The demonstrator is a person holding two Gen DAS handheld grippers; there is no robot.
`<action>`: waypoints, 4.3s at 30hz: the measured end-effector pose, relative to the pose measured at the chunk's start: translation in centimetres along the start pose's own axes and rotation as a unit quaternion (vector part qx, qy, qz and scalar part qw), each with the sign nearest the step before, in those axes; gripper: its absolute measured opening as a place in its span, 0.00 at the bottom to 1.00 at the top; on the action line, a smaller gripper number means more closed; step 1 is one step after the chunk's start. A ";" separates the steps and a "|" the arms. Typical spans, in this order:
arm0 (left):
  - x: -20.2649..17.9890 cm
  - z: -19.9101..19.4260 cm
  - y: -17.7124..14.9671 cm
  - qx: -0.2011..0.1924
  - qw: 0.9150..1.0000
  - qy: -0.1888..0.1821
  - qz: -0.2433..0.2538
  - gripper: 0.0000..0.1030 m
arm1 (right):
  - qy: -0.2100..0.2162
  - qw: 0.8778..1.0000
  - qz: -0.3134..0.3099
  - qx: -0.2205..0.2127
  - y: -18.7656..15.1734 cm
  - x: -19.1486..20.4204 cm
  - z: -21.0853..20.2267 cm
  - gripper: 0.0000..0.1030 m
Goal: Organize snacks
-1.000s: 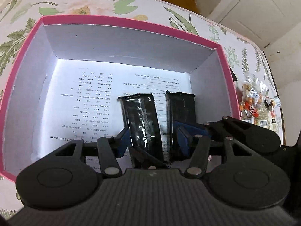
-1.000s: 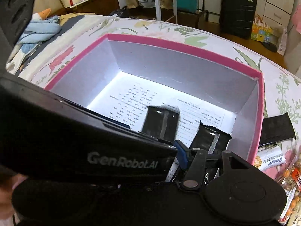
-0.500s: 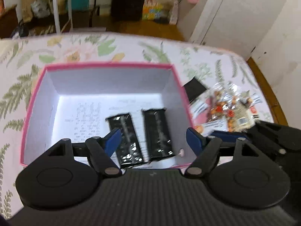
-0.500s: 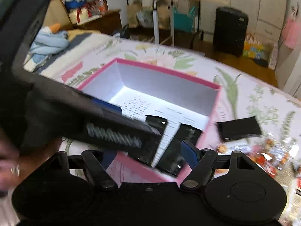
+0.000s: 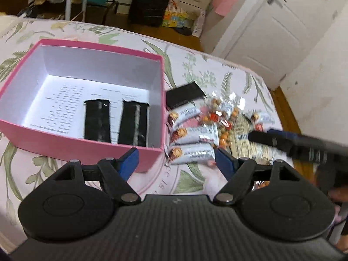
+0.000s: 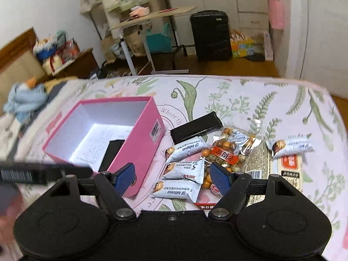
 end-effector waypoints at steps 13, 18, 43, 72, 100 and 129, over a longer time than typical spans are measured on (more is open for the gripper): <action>-0.3 7.6 -5.1 0.063 0.983 -0.010 -0.174 0.71 | 0.056 0.994 -0.088 0.034 0.3 -1.9 7.4 0.68; 0.7 10.5 -5.6 0.033 0.966 0.006 -0.257 0.71 | 0.076 0.984 -0.148 0.057 0.4 -2.4 12.1 0.59; 2.0 13.4 -6.4 0.019 0.953 0.055 -0.297 0.30 | 0.157 0.954 -0.226 0.118 -5.1 -1.1 11.3 0.29; -0.1 9.5 -9.4 0.104 0.973 0.062 -0.195 0.23 | 0.029 0.962 -0.244 0.115 -7.8 1.9 5.5 0.25; -2.1 -1.2 -8.5 0.109 0.988 0.048 -0.102 0.20 | 0.080 0.984 -0.127 0.096 -5.7 6.0 -6.0 0.25; 7.9 -1.6 9.5 0.014 0.995 0.087 -0.055 0.20 | 0.107 0.987 -0.099 0.062 5.0 13.0 7.8 0.25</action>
Point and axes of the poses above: each gripper's, at about its wrist camera, not at the fingertips, and z roughly the way its jaws point, x to its left, y to its top, the point moved 8 cm from there along z, roughly the way its jaws point, and after that the axes turned 15 degrees about -z, right-handed, at the moved point
